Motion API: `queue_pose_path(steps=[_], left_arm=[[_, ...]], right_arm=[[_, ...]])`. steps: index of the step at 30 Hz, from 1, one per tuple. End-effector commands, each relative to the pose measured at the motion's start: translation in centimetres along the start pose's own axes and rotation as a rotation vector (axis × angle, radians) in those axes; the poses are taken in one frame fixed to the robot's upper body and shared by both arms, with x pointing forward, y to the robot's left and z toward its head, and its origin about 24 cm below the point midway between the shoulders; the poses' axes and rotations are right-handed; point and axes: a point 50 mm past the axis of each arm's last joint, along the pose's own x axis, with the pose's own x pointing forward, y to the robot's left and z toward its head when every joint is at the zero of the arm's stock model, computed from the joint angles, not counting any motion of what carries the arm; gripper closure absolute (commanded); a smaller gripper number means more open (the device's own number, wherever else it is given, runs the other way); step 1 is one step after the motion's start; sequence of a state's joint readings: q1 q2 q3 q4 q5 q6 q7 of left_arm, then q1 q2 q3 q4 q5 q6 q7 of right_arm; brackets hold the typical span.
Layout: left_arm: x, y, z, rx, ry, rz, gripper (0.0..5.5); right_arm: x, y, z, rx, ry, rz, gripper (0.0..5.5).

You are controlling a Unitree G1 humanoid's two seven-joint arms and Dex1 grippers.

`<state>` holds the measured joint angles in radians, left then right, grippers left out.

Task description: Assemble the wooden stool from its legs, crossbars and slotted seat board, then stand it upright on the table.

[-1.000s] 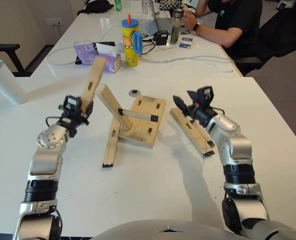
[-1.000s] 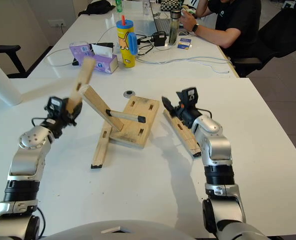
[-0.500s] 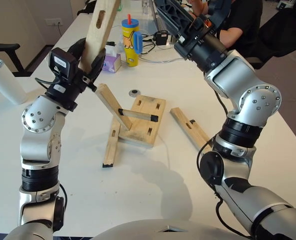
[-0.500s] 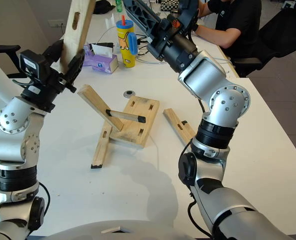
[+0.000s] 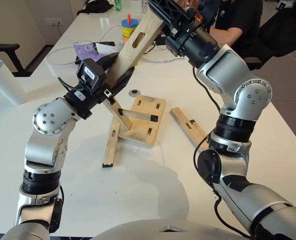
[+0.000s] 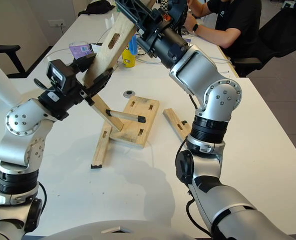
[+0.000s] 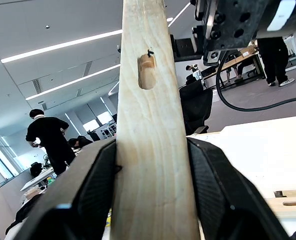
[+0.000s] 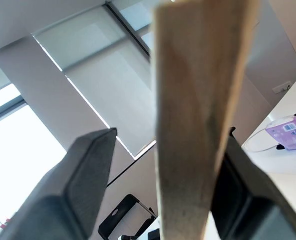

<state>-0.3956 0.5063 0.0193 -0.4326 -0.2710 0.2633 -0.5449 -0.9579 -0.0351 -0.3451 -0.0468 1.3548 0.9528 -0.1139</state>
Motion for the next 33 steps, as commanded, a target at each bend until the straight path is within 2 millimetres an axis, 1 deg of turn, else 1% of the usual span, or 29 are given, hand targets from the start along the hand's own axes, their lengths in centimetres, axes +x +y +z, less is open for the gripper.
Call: queue_pose_path(steps=[1,2,6,11,12,16,17,19,21,23,25,26,27,29,31,32,33], left_arm=[[-0.1,0.2,0.1,0.034,0.011,-0.005,3.42],[-0.1,0.3,0.1,0.034,0.012,-0.002,3.42],[-0.2,0.4,-0.3,0.023,0.03,0.002,3.42],[-0.3,0.4,-0.5,0.004,0.038,0.004,3.42],[-0.3,0.4,-0.5,-0.001,0.039,0.004,3.06],[-0.3,0.8,-0.2,-0.058,0.006,0.053,2.5],[-0.2,1.2,0.1,-0.092,-0.018,0.081,2.41],[-0.2,2.1,1.0,-0.181,-0.097,0.153,2.41],[-0.8,4.3,2.0,-0.342,-0.216,0.305,2.41],[-1.9,6.3,1.8,-0.462,-0.269,0.434,2.41],[-2.7,7.2,1.2,-0.532,-0.27,0.504,2.41],[-3.2,7.3,-0.3,-0.542,-0.194,0.539,2.41],[-3.8,6.9,-2.4,-0.525,-0.064,0.547,2.41],[-4.9,5.3,-6.2,-0.495,0.183,0.508,2.41],[-5.7,2.2,-9.5,-0.284,0.436,0.366,2.41],[-6.2,0.5,-10.8,-0.205,0.533,0.288,2.41],[-6.7,-1.1,-11.9,-0.165,0.599,0.23,2.41]], right_arm=[[0.1,0.1,0.1,-0.011,-0.002,-0.01,3.39],[0.0,-0.1,0.0,-0.017,0.0,-0.02,3.64],[-0.2,-0.9,-0.3,-0.05,0.006,-0.066,4.31],[-0.5,-1.6,-0.3,-0.095,0.003,-0.104,4.44],[-0.6,-1.7,-0.3,-0.1,-0.001,-0.109,4.44],[-0.7,-1.7,0.2,-0.107,-0.043,-0.104,4.47],[-0.9,-1.6,0.5,-0.101,-0.066,-0.091,4.47],[-1.1,-1.5,1.2,-0.103,-0.115,-0.084,4.47],[-1.7,-2.1,2.7,-0.096,-0.211,-0.129,4.47],[-2.5,-2.8,4.4,-0.062,-0.323,-0.165,4.47],[-3.1,-3.3,5.4,-0.033,-0.388,-0.187,4.47],[-3.6,-3.8,6.0,-0.022,-0.422,-0.217,4.47],[-4.0,-4.5,6.3,-0.04,-0.442,-0.264,4.47],[-4.7,-5.6,6.4,-0.094,-0.443,-0.346,4.47],[-5.4,-6.8,6.0,-0.125,-0.435,-0.419,4.47],[-5.6,-7.2,5.9,-0.128,-0.435,-0.442,4.47],[-5.8,-7.5,5.8,-0.128,-0.439,-0.458,4.47]])
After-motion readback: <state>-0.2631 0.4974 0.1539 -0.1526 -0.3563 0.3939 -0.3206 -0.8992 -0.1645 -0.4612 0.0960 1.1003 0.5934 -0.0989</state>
